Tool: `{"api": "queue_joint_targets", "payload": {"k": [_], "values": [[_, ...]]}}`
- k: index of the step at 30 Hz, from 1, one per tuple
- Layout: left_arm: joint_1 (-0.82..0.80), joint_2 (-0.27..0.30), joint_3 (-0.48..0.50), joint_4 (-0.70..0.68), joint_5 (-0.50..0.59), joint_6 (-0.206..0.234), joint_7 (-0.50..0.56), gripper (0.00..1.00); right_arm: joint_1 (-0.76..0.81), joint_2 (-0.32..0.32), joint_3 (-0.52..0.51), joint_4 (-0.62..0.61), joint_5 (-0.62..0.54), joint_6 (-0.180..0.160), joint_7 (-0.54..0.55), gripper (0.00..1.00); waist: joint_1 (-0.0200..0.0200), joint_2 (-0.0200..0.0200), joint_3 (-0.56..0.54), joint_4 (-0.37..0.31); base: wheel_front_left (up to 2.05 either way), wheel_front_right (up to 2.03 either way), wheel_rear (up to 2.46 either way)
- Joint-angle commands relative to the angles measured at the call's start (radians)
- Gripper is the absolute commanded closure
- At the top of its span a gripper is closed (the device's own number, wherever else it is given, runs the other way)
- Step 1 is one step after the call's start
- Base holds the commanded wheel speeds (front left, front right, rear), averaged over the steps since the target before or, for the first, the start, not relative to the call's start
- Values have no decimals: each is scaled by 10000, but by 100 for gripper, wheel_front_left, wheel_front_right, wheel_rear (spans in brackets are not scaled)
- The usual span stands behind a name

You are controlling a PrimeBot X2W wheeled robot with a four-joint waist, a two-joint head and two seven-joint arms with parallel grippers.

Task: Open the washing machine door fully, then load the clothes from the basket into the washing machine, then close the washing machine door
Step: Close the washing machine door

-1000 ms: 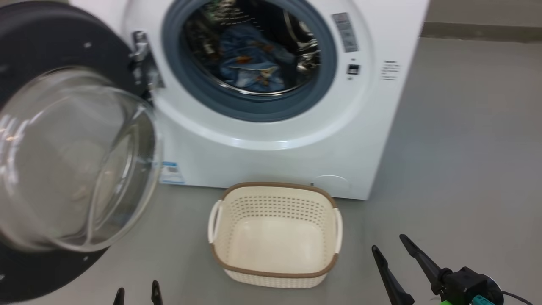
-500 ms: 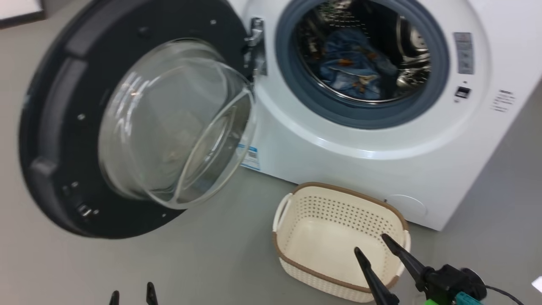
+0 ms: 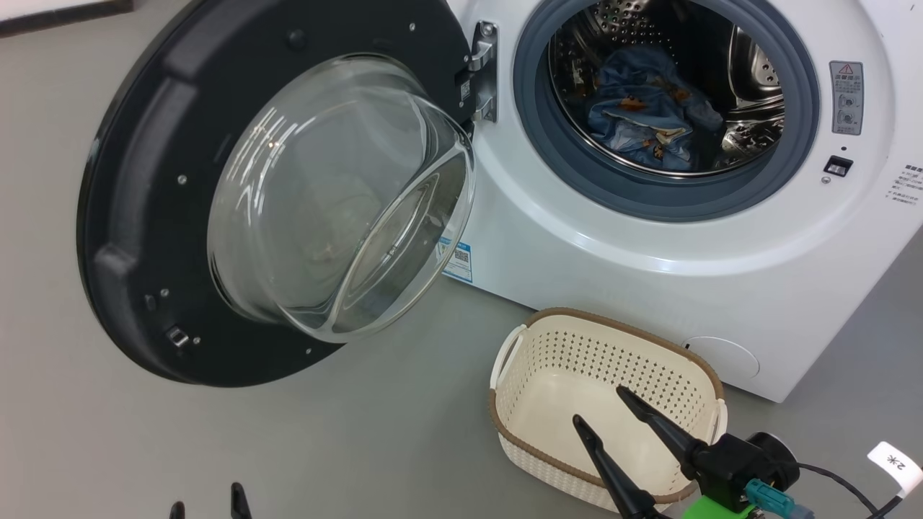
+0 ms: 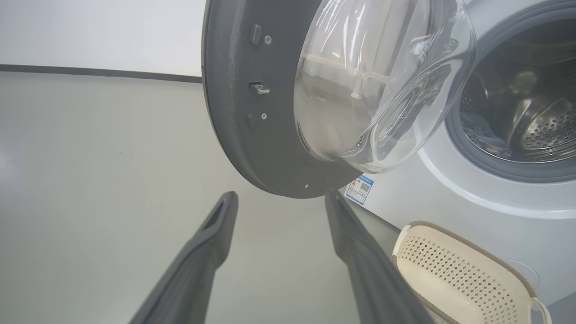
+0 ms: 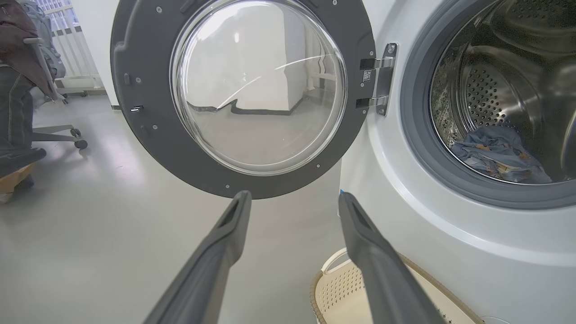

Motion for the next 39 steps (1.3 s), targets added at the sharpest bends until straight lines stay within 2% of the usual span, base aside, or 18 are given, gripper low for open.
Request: {"api": "queue_joint_targets", "payload": {"k": [1, 2, 3, 4, 5, 6, 8, 12, 19, 22, 24, 28, 33, 39], "values": [[-49, 28, 344, -322, -65, 112, -63, 0, -402, -118, 270, -173, 193, 16, -49, 0, 0, 0, 2, 1, 0, 0, 0], [-28, 28, 366, -354, -169, 156, -63, 0, -419, -118, 297, -161, 204, 16, -49, 0, 0, 0, 1, 2, 0, 0, 0], [3, 28, 397, -371, -403, 180, -63, 4, -429, -114, 319, -152, 213, 16, -49, 0, 0, 0, -3, 1, 0, 0, 0], [27, 28, 474, -389, -756, 195, -63, 64, -432, -107, 342, -144, 222, 16, -49, 0, 0, 0, -10, -1, 0, 0, 0], [27, 28, 474, -389, -756, 195, -63, 64, -432, -107, 342, -144, 222, 16, -49, 0, 0, 0, -10, -1, 0, 0, 0], [41, 28, 761, -465, -1466, 156, -63, 100, -414, -80, 380, -132, 243, 16, -49, 0, 0, 0, -36, -13, 0, 0, 0], [81, 28, 1059, -474, -1892, 17, -63, 100, -364, -36, 393, -128, 264, 16, -49, 0, 0, 0, -62, -33, 0, 0, 0], [-13, 28, 2102, -395, -3576, -338, -63, 100, -175, 67, 312, -135, 273, 16, -49, 0, 0, 0, -95, -51, 0, 0, 0], [-983, 28, 4482, 233, -5739, -1585, -63, 100, 150, 166, 129, -196, 223, 16, -49, 0, 0, 0, -106, -82, 0, 0, 0], [-1729, 41, 5453, 526, -6386, -1867, -63, 100, 247, 146, 102, -214, 206, 16, -49, 0, 0, 0, -94, -87, 0, 0, 0], [-2308, 341, 5917, 810, -6932, -1865, 64, 100, 282, 106, 88, -231, 197, 16, -49, 0, 0, 0, -76, -91, 0, 0, 0], [-3570, 1388, 6516, 1676, -7884, -1869, 855, 100, 348, 40, 49, -266, 174, 16, -49, 0, 0, 0, -47, -128, 0, 0, 0], [-5085, 2322, 6380, 2725, -8757, -2146, 2095, 100, 407, -114, 48, -273, 156, 16, -49, 0, 0, 0, 127, -142, 0, 0, 0], [-6732, 3089, 6421, 4063, -9355, -2002, 2770, 100, 485, -268, -133, -373, 109, 16, -49, 0, 0, 0, 423, -112, 0, 0, 0]]}}
